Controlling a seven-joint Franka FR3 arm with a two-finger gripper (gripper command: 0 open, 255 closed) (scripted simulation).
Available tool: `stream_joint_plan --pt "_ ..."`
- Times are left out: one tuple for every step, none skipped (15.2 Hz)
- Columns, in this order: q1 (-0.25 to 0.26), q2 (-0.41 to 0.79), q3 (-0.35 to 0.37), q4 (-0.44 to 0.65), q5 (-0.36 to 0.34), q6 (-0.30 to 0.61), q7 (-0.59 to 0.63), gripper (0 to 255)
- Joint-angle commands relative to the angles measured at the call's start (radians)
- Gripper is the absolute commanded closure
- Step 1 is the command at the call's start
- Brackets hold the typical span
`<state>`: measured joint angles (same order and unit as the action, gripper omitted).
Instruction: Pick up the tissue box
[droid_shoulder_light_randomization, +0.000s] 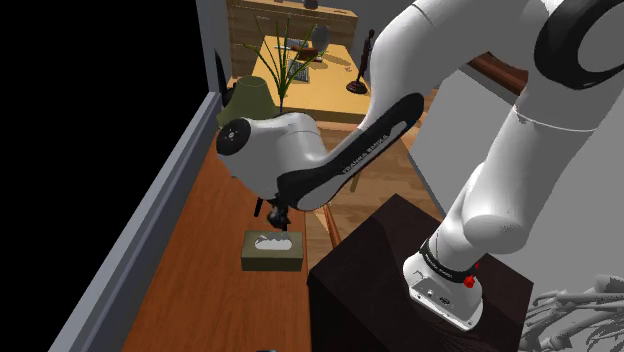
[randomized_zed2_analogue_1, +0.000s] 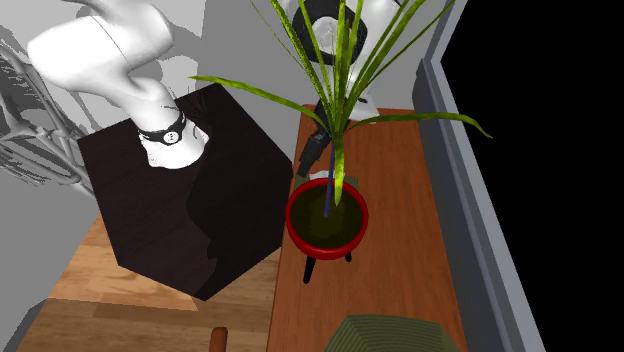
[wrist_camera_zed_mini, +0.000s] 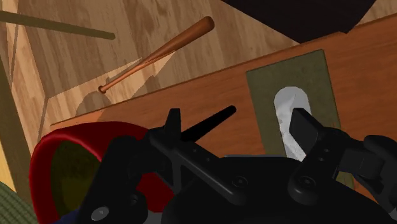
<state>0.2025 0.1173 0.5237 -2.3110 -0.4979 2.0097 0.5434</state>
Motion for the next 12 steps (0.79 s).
stream_joint_plan --pt "0.028 0.093 0.008 0.033 -0.062 -0.006 0.052 0" --pt "0.044 0.135 0.007 0.048 -0.090 -0.010 0.073 0" --pt "0.061 0.177 0.005 0.063 -0.117 -0.014 0.094 0" --pt "0.079 0.217 0.001 0.079 -0.141 -0.019 0.111 0" --pt "0.082 0.229 -0.004 0.080 -0.150 -0.012 0.120 0" --pt "0.085 0.242 -0.008 0.081 -0.159 -0.005 0.129 0" --pt "0.088 0.255 -0.012 0.082 -0.168 0.002 0.137 0" --pt "0.091 0.267 -0.017 0.084 -0.177 0.009 0.146 0" --pt "0.094 0.280 -0.021 0.086 -0.186 0.015 0.154 0" --pt "0.096 0.293 -0.025 0.088 -0.195 0.022 0.163 0" --pt "0.099 0.306 -0.030 0.090 -0.204 0.028 0.171 0" --pt "0.101 0.314 -0.033 0.091 -0.209 0.032 0.176 0"
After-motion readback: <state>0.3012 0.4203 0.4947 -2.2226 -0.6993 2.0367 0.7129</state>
